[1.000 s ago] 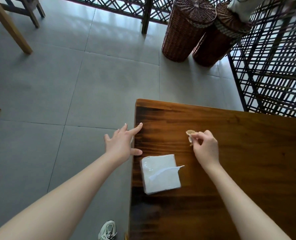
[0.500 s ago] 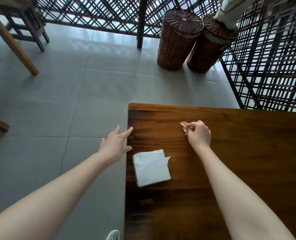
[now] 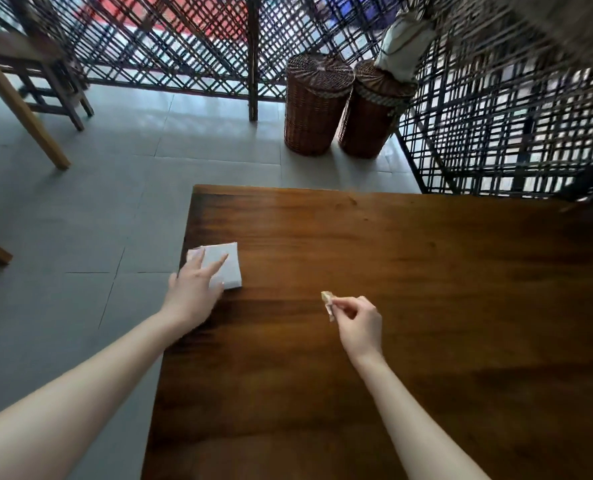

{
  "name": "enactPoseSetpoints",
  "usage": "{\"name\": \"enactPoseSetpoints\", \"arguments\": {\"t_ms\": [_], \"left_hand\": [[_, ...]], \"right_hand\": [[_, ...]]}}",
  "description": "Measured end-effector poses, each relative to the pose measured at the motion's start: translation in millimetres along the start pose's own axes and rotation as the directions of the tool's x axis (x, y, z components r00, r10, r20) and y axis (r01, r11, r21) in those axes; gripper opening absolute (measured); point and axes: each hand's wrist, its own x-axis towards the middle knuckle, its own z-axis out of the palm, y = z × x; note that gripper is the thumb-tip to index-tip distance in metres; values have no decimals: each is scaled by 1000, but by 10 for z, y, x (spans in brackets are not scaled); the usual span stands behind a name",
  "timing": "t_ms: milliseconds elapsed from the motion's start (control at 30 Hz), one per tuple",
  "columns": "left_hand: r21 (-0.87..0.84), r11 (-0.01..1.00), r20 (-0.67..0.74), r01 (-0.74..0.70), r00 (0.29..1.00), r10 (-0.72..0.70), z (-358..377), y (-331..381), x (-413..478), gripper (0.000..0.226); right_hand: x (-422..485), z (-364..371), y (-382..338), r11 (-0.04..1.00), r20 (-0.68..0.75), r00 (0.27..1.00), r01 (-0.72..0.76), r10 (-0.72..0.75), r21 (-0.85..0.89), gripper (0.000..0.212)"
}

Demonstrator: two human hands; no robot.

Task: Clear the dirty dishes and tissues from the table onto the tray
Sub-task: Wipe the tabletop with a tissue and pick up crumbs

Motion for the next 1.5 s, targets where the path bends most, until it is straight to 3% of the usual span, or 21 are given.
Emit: {"name": "enactPoseSetpoints", "arguments": {"t_ms": [300, 567, 1067, 1300, 1500], "left_hand": [[35, 999, 21, 7, 1000, -8, 287, 892, -1073, 55], [61, 998, 88, -5, 996, 0, 340, 1282, -1385, 52], [45, 999, 212, -20, 977, 10, 926, 1345, -1335, 53], [127, 986, 287, -108, 955, 68, 1179, 1320, -1060, 55], [124, 985, 288, -122, 954, 82, 1321, 1254, -692, 56]], "right_hand": [[-453, -1320, 180, 990, -45, 989, 139, -139, -8, 9], [-722, -1904, 568, 996, -129, 987, 88, -91, -29, 7], [-812, -1846, 1257, 991, -93, 990, -115, 109, -70, 10], [-514, -1487, 1353, 948, 35, 998, -42, 56, -315, 14], [-89, -1113, 1332, 936, 9, 996, -82, 90, -343, 15]]}}
